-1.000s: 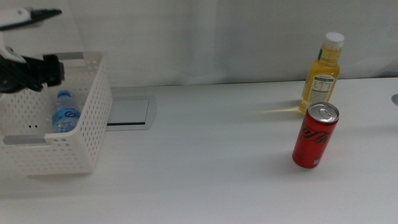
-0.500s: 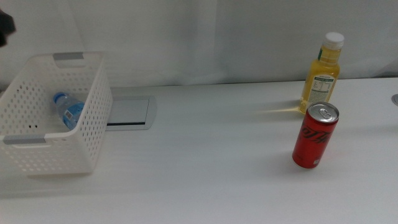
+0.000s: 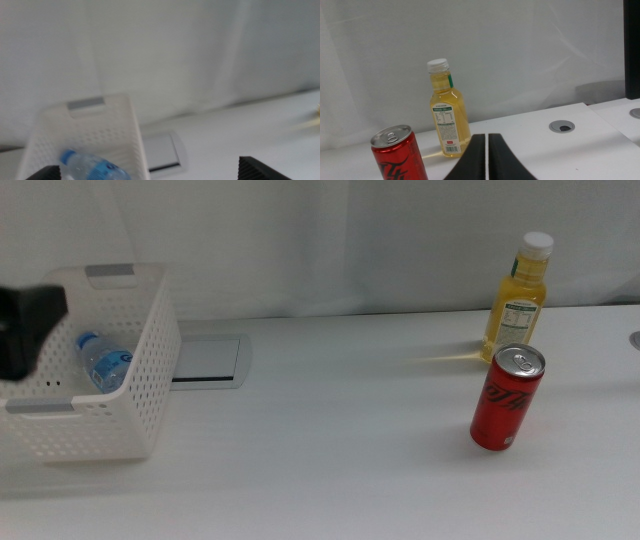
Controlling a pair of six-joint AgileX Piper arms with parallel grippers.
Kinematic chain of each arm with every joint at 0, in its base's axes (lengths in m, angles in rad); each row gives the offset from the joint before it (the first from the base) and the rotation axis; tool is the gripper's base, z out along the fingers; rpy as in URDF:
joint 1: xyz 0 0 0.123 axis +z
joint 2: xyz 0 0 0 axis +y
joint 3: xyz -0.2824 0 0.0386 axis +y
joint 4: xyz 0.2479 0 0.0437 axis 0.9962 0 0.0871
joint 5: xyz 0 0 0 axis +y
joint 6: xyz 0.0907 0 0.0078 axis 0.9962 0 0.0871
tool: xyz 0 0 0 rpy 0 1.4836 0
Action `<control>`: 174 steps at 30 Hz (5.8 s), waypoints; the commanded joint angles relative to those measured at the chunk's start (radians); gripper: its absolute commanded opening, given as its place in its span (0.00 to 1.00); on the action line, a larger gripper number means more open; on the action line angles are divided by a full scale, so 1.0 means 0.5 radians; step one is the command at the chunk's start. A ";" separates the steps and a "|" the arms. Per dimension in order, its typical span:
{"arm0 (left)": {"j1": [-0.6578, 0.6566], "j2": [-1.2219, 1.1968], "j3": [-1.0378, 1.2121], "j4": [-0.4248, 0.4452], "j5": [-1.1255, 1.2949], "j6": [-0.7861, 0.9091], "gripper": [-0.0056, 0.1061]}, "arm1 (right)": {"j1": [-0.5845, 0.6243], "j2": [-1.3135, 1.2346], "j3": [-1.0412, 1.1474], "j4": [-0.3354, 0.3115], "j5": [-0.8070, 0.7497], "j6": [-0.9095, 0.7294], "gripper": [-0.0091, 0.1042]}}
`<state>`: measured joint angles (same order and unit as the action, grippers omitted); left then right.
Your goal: Use arms to grab the bottles and put them into the dustbin to the left of the table.
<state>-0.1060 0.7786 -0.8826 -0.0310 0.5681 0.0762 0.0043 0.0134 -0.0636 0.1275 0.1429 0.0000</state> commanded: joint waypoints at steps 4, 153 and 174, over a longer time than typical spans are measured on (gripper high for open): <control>-0.189 -0.075 0.141 -0.052 0.009 0.035 0.87 | -0.009 -0.006 0.010 -0.055 0.001 0.000 0.06; -0.544 -0.075 0.145 -0.055 0.074 0.199 0.83 | 1.067 3.171 -0.950 -0.305 -1.752 0.060 0.06; -0.544 -0.075 0.145 -0.055 0.074 0.199 0.83 | 1.485 3.566 -1.166 -0.287 -1.738 0.060 0.06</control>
<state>-0.3709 0.7446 -0.8167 -0.0562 0.6121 0.1804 0.7438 1.7963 -0.6321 -0.0124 -0.6805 0.0340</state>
